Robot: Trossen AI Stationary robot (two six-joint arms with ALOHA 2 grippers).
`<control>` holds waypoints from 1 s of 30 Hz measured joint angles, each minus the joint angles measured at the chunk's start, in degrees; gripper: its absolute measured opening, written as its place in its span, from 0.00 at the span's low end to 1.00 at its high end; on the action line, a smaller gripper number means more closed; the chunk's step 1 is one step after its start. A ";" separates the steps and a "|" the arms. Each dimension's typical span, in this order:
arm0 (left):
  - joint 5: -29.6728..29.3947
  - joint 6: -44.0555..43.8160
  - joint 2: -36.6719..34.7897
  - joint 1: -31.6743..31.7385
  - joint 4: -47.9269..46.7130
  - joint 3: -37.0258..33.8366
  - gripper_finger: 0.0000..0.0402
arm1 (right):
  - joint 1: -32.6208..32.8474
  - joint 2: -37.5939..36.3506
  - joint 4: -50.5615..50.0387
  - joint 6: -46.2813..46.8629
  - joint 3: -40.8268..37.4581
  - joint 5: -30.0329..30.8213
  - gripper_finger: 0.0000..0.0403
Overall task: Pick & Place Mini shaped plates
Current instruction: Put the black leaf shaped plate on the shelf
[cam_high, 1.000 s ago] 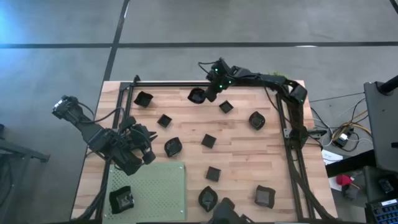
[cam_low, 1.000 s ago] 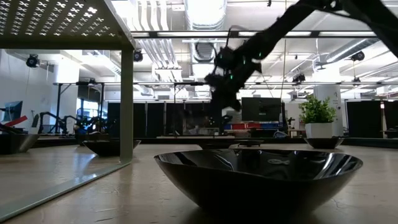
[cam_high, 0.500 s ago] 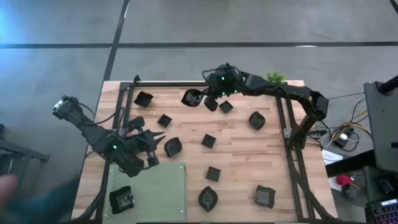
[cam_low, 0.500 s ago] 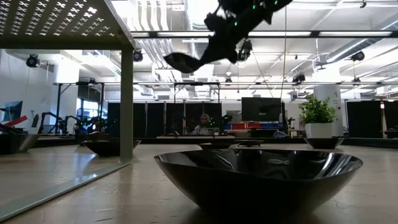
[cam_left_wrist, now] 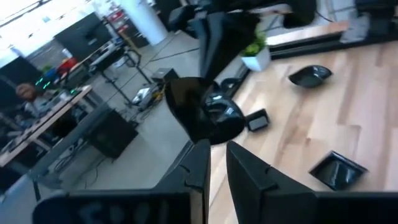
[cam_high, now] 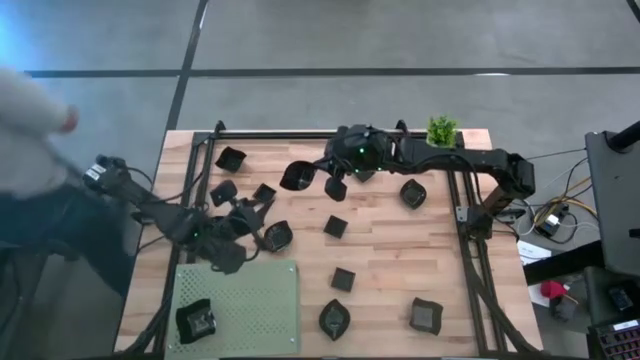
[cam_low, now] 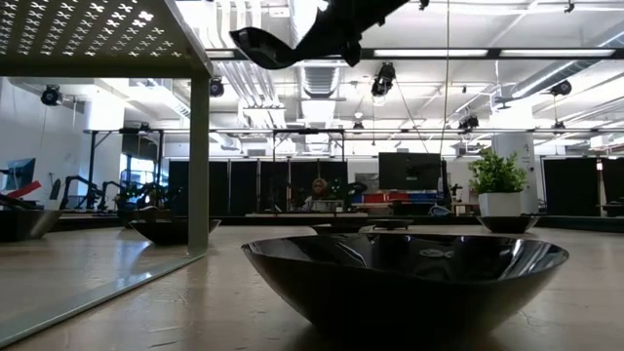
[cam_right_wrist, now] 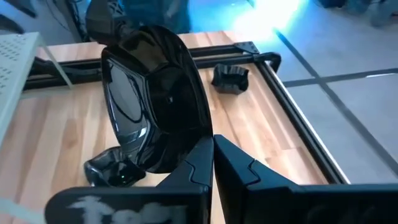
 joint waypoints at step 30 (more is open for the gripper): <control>3.86 0.57 1.43 12.52 11.98 -1.34 0.12 | 1.19 0.24 2.55 -2.16 0.00 1.11 0.02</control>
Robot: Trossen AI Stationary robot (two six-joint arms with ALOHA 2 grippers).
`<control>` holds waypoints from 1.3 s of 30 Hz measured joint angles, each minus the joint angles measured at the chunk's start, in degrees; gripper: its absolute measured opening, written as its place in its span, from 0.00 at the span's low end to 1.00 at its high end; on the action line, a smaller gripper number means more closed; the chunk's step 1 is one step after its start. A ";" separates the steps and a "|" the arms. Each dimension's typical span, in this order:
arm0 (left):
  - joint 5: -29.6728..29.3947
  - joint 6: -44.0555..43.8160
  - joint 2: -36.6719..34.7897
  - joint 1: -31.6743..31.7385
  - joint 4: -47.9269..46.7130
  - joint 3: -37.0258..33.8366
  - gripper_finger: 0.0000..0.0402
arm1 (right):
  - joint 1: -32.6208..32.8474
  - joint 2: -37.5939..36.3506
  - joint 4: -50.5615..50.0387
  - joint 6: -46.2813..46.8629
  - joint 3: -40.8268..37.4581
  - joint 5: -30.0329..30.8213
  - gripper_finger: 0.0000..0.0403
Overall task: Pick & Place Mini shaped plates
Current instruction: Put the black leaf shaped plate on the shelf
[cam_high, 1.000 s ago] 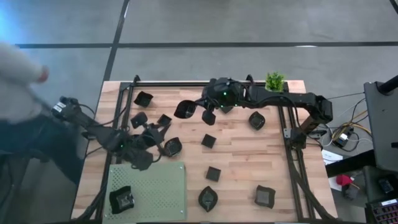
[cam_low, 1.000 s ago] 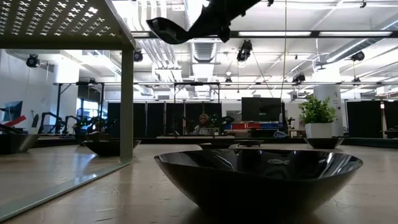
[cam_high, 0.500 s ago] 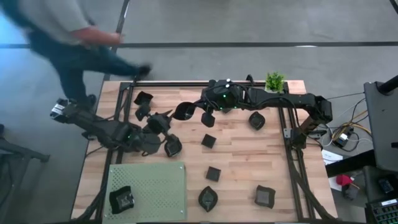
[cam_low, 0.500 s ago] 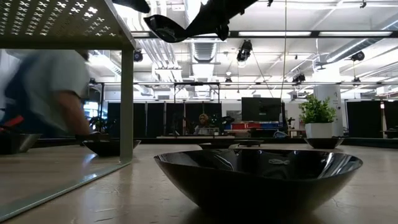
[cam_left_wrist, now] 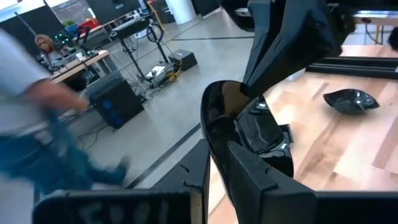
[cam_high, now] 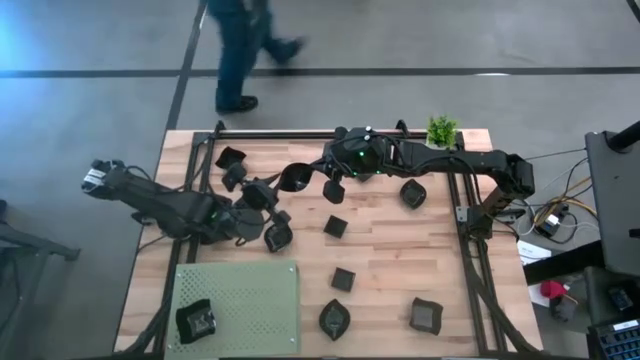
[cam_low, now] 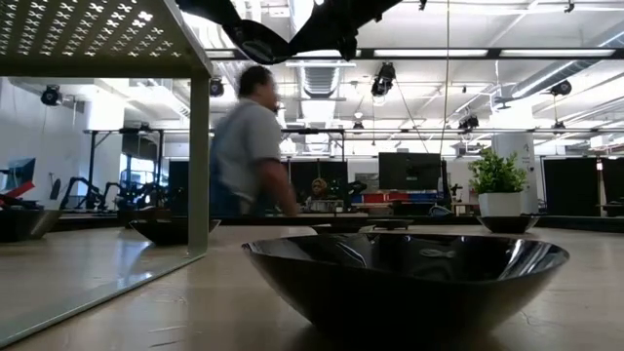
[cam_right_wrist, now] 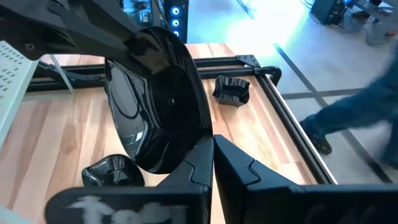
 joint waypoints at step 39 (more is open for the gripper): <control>-1.09 -1.76 0.56 1.78 0.09 -0.02 0.00 | 0.00 0.02 -0.17 -0.68 0.08 -0.20 0.09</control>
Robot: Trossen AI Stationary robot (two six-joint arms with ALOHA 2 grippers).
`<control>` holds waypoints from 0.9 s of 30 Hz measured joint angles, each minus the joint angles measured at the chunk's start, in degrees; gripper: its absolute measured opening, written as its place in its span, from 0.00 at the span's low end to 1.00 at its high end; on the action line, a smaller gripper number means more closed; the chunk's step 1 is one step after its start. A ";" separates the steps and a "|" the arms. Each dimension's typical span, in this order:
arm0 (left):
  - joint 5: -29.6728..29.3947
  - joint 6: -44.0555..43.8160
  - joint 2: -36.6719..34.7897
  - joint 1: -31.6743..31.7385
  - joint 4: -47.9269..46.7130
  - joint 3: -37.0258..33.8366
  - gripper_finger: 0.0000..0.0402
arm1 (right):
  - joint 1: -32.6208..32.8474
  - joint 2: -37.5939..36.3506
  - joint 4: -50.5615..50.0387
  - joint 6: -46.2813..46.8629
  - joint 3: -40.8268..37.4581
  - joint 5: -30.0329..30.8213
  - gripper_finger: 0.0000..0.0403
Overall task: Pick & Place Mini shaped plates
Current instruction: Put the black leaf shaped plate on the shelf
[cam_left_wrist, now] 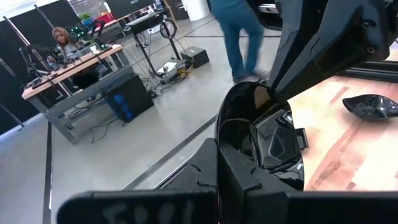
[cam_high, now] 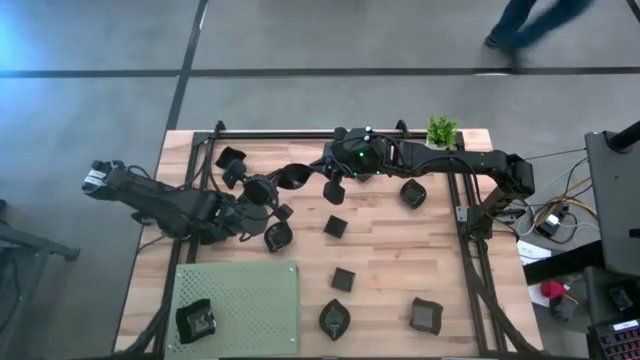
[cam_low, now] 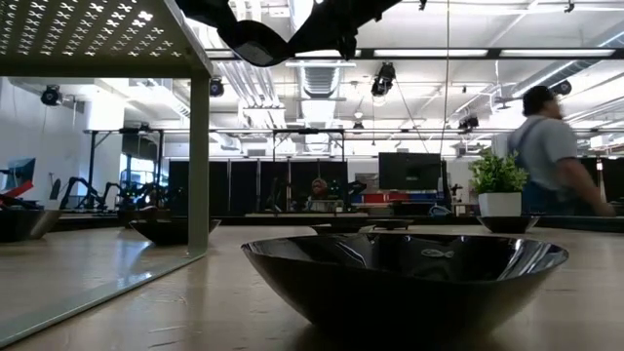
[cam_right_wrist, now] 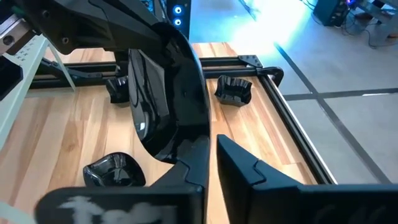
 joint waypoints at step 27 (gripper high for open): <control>32.16 -13.04 -3.81 -0.83 -16.29 7.46 0.00 | 6.55 -17.49 -12.11 -4.04 0.09 0.02 0.44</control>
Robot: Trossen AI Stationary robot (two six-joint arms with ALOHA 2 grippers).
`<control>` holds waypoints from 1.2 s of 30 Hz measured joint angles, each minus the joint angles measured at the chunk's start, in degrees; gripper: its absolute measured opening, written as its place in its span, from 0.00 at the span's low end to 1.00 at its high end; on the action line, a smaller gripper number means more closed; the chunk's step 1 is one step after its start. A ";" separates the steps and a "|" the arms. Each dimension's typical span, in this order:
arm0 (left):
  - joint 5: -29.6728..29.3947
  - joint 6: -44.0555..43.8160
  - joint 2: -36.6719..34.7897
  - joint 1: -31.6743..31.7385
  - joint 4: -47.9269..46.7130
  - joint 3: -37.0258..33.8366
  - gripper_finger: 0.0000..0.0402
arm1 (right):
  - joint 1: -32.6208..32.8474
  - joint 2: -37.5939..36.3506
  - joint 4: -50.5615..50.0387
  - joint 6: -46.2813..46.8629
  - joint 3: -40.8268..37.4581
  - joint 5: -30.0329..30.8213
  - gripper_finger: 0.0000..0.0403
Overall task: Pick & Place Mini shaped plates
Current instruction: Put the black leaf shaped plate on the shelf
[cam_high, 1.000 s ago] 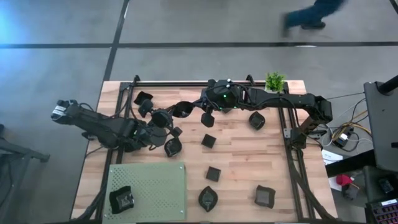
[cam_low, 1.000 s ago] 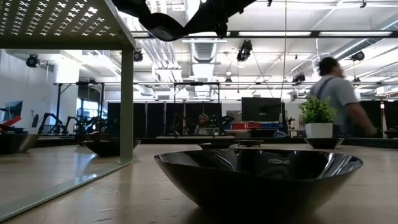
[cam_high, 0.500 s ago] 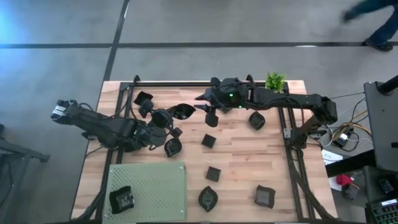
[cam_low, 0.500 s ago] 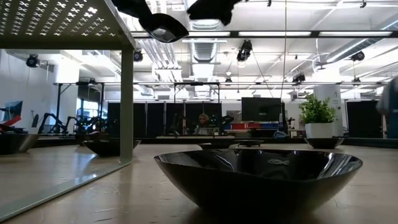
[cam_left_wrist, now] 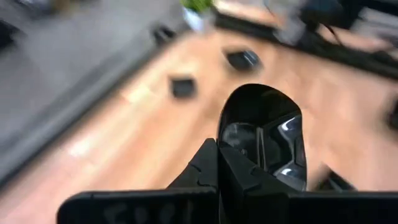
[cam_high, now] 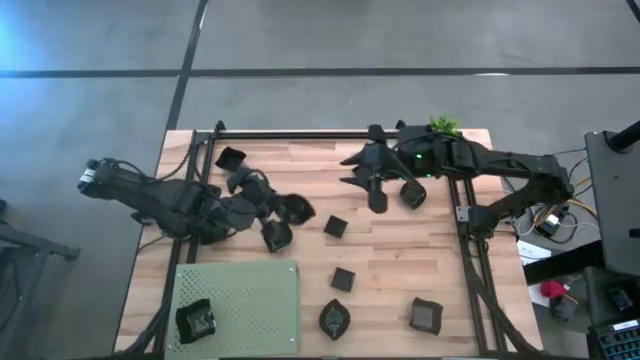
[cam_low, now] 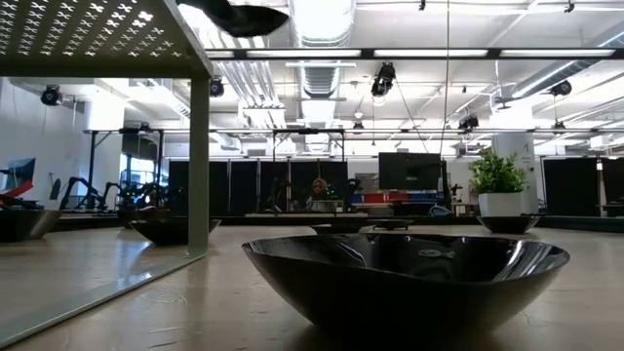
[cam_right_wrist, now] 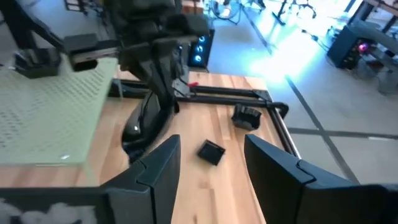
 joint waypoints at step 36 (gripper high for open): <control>52.34 4.05 1.67 -13.16 -5.28 -6.34 0.00 | 3.72 -4.22 -6.80 5.46 -0.04 -0.10 0.40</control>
